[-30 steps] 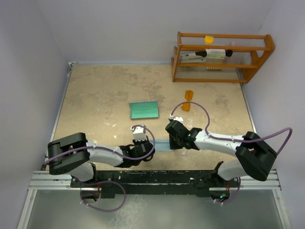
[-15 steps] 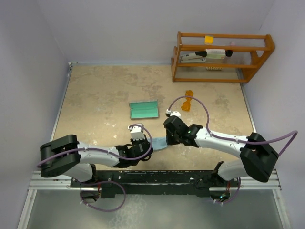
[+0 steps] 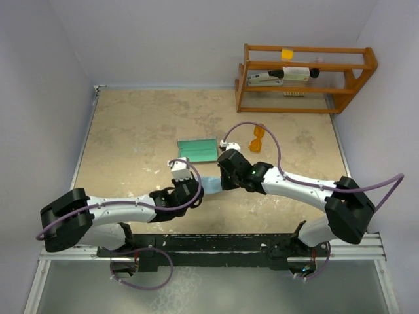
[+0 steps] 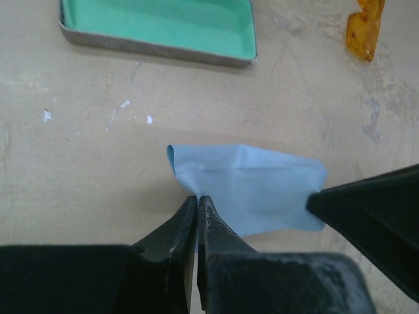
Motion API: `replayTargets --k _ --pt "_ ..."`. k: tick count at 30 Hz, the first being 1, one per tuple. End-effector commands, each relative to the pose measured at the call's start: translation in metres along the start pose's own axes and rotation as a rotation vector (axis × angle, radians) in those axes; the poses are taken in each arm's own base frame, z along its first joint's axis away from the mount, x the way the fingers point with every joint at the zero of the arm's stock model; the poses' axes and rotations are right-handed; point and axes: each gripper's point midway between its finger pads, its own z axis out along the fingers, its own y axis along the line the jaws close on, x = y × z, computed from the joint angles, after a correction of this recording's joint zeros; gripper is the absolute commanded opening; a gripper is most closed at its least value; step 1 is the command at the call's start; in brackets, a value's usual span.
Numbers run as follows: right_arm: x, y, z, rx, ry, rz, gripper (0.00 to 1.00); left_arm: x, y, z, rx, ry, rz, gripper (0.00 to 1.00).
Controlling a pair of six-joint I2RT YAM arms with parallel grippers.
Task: Organize the sunglasses
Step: Pick up the glasses cleaning cloth from the center of the board, then place the glasses cleaning cloth in the sunglasses case.
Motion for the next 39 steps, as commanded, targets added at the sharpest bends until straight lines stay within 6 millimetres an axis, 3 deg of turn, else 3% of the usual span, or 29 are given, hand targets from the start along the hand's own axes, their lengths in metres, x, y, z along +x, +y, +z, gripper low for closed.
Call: replayTargets --k 1,11,26,39 --pt "-0.028 0.014 -0.003 -0.011 -0.06 -0.016 0.0 -0.036 -0.001 0.005 -0.005 -0.041 -0.002 0.0" --pt "-0.05 0.032 0.019 -0.019 -0.061 -0.082 0.0 -0.072 0.007 0.03 -0.068 -0.063 0.017 0.0" --pt "-0.087 0.02 0.046 -0.023 -0.102 -0.059 0.0 -0.095 0.029 0.064 -0.125 -0.092 -0.012 0.0" --pt "-0.108 0.011 0.064 -0.016 -0.111 -0.055 0.0 -0.109 0.033 0.091 -0.132 -0.11 -0.028 0.0"
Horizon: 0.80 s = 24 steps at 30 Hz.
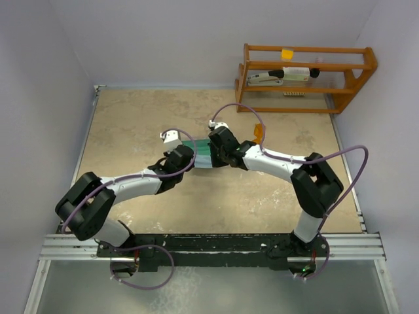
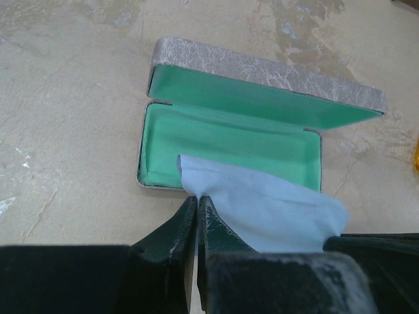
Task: Organize the sunglasses
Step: Place the glasses cleaning cloth in the sunglasses case.
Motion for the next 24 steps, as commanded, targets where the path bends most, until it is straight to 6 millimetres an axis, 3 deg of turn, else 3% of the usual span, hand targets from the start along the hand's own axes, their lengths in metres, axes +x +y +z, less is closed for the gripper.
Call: replayTargets --k 1,24 --pt "-0.034 0.01 0.0 -0.038 -0.07 -0.009 0.0 -0.026 -0.021 0.009 0.048 -0.057 -0.033 0.0" --pt "-0.057 0.0 0.034 -0.026 -0.069 -0.014 0.0 -0.045 -0.015 0.048 0.023 -0.063 -0.034 0.0"
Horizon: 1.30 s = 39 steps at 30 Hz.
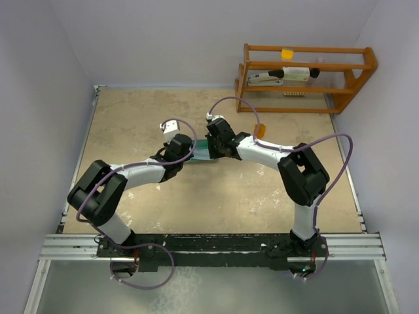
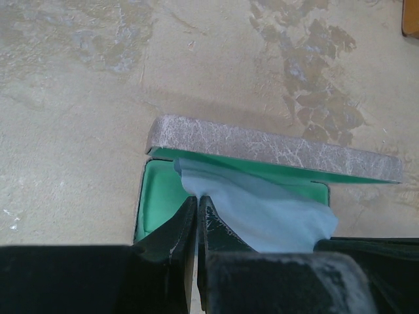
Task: Organize the sunglasses
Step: Place the glasses cleaning cloth in the sunglasses case.
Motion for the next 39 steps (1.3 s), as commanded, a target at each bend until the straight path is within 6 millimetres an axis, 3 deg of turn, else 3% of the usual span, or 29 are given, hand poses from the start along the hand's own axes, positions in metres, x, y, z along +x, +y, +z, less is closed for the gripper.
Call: replayTargets --k 1,12,20,29,39 --pt "-0.032 0.01 -0.003 -0.041 -0.07 -0.004 0.0 -0.024 -0.017 0.008 0.049 -0.051 -0.022 0.0" --pt "-0.044 0.013 -0.001 -0.046 -0.082 -0.018 0.0 -0.028 -0.017 0.011 0.051 -0.053 -0.02 0.0" --pt "-0.038 0.007 0.007 -0.036 -0.068 -0.015 0.0 -0.025 -0.014 0.017 0.042 -0.045 -0.016 0.0" --pt "-0.046 0.004 0.001 -0.032 -0.093 -0.009 0.0 -0.036 -0.015 0.015 0.041 -0.064 -0.018 0.0" --pt "-0.027 0.001 0.018 -0.04 -0.034 -0.004 0.0 -0.013 -0.009 0.026 0.035 -0.005 -0.014 0.0"
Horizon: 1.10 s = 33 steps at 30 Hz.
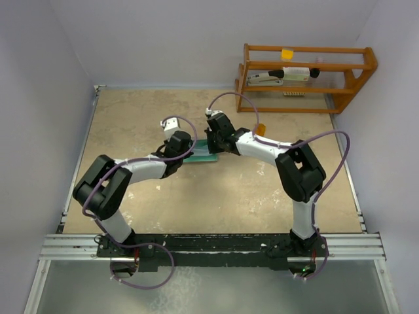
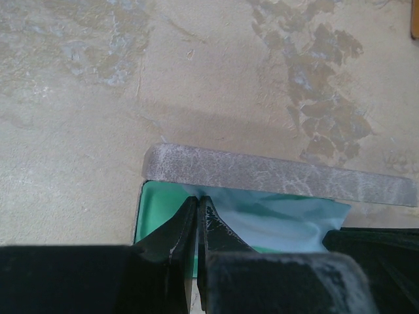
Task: Organize the sunglasses
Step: Place the glasses cleaning cloth in the sunglasses case.
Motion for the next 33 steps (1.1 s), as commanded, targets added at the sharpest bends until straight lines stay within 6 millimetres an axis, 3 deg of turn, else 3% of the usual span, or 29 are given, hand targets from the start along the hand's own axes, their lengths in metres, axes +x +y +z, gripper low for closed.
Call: replayTargets --k 1,13,33 --pt "-0.001 0.002 0.01 -0.022 0.001 -0.003 0.0 -0.005 -0.008 0.009 0.027 -0.003 -0.011 0.0" --pt "0.011 -0.003 0.018 -0.011 0.03 0.001 0.0 0.014 0.006 0.018 -0.015 0.067 0.002 0.0" --pt "0.018 -0.009 0.02 0.005 0.074 -0.005 0.0 0.025 0.016 0.022 -0.058 0.151 0.02 0.0"
